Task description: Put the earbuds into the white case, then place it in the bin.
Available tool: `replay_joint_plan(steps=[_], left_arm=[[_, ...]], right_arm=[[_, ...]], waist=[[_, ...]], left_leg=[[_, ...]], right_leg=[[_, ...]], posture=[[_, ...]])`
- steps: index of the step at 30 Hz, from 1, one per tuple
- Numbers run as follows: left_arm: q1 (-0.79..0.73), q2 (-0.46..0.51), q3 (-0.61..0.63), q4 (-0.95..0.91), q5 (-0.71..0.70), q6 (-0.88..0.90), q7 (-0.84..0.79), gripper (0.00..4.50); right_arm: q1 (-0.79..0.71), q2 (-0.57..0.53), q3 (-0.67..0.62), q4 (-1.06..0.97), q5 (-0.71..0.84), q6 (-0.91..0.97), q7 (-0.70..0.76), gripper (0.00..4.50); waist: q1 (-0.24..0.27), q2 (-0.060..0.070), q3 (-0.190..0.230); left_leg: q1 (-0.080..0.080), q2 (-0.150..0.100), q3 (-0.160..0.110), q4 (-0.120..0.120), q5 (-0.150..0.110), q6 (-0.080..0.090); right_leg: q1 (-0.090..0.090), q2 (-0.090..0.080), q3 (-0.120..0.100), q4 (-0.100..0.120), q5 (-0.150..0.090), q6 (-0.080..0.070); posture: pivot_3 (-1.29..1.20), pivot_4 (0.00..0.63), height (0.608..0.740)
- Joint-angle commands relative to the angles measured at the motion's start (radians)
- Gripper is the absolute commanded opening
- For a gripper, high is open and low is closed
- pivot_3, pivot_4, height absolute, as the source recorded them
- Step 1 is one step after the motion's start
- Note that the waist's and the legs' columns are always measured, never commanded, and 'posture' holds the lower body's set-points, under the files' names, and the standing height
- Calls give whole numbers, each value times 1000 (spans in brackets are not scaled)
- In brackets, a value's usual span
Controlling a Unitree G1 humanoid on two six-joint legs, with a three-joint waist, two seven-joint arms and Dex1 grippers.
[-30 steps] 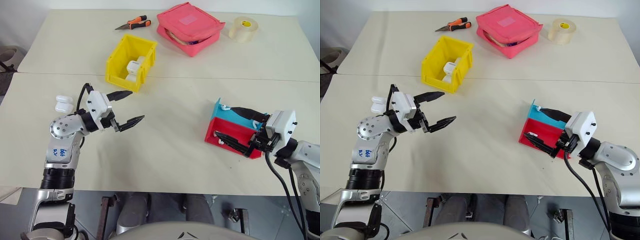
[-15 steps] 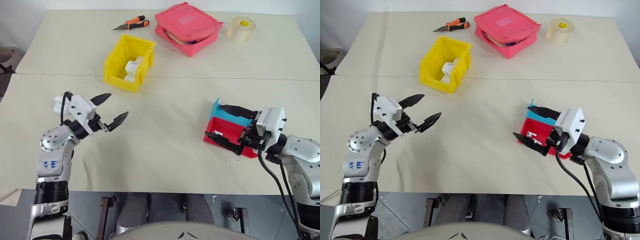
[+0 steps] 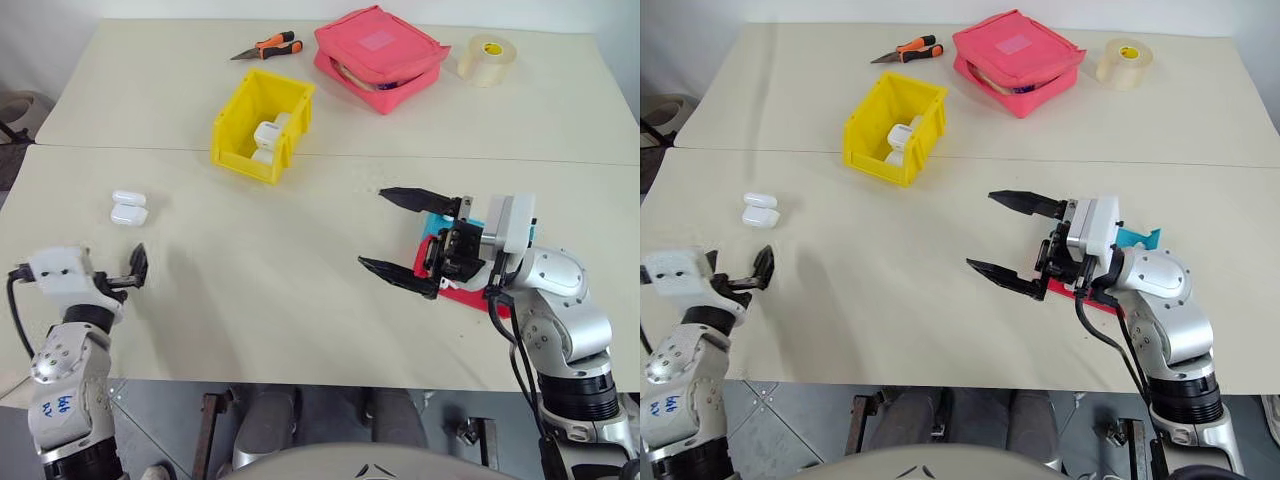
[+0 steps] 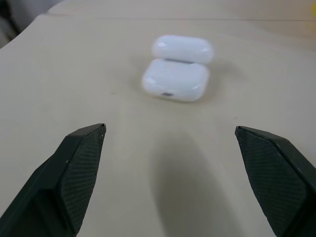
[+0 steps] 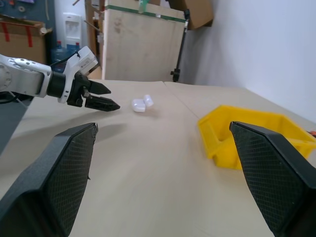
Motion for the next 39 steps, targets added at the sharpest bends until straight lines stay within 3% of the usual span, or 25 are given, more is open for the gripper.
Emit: replay_joint_plan(steps=[1,9,12,16,20,26,33,39], left_arm=[[-20,27,26,-62,-56,51,-11,4468],[-181,272,9,41,-133,256,-133,4468],[-322,503,-122,235,-81,368,-254,4468],[-531,626,-284,493,-10,417,-313,4468],[-696,635,-397,698,32,412,-401,4468],[-778,658,-530,813,112,419,-499,4468],[-810,660,-586,849,170,479,-515,4468],[-768,670,-514,776,139,581,-502,4468]], right_arm=[[-9,-1,-10,5,18,-12,18,4500],[3,-48,-29,-1,43,56,24,4500],[7,-71,-48,-11,68,74,40,4500],[0,-66,-47,-11,54,67,32,4500],[20,-51,-42,-41,48,70,3,4500],[30,-51,-43,-59,50,75,-17,4500],[28,-43,-33,-69,47,78,-37,4500],[31,-39,-30,-72,46,77,-45,4500]], waist=[[-1,0,0],[-5,0,0],[-4,-1,0],[-8,-1,0],[-13,-1,0],[-31,-1,1],[-29,-1,1],[-33,-1,1]], left_leg=[[0,0,0,0,0,0],[2,0,1,-1,0,-1],[2,1,1,-2,0,-1],[3,1,2,-4,0,-2],[4,1,3,-5,0,-2],[4,1,5,-5,0,-2],[4,2,5,-3,0,-2],[6,3,7,-4,0,-2]], right_leg=[[0,0,0,0,0,0],[0,1,1,2,-1,-2],[-1,2,0,3,-2,-4],[-1,3,1,3,-2,-4],[-1,3,0,3,-2,-4],[-2,2,-2,4,-2,-4],[-2,3,-2,5,-2,-4],[-2,2,-2,6,-2,-4]], posture=[[0,150,740],[0,150,740],[0,150,740],[0,150,740],[0,150,740],[0,150,740],[0,150,740],[0,150,740]])
